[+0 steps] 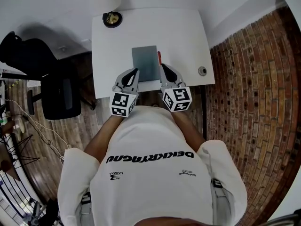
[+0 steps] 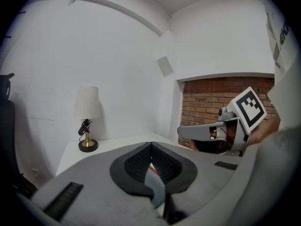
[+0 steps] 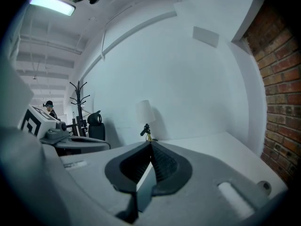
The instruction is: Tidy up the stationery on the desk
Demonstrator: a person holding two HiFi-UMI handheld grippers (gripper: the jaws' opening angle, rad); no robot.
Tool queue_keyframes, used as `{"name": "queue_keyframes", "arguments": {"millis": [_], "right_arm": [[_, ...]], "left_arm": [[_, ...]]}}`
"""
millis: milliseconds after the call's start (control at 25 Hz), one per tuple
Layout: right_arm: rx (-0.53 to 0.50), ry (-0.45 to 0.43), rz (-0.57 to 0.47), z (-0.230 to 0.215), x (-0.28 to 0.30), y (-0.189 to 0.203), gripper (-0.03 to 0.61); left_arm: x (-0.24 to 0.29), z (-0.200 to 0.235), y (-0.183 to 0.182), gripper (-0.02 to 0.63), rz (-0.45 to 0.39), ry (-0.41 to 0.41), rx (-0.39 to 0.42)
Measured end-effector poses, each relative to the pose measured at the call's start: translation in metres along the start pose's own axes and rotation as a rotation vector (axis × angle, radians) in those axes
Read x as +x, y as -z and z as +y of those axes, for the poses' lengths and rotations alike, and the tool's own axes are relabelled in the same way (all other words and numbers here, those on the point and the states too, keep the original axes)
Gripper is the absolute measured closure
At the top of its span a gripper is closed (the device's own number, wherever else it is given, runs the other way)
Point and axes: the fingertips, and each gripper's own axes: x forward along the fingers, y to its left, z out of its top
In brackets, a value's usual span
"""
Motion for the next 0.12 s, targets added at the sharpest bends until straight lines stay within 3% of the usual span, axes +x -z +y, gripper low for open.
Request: {"name": "queue_keyframes", "arguments": {"millis": [120], "right_arm": [[-0.004, -0.005, -0.001, 0.0016, 0.0024, -0.0008, 0.583]], "left_arm": [[0.0005, 0.002, -0.0006, 0.617, -0.003, -0.002, 0.002]]}}
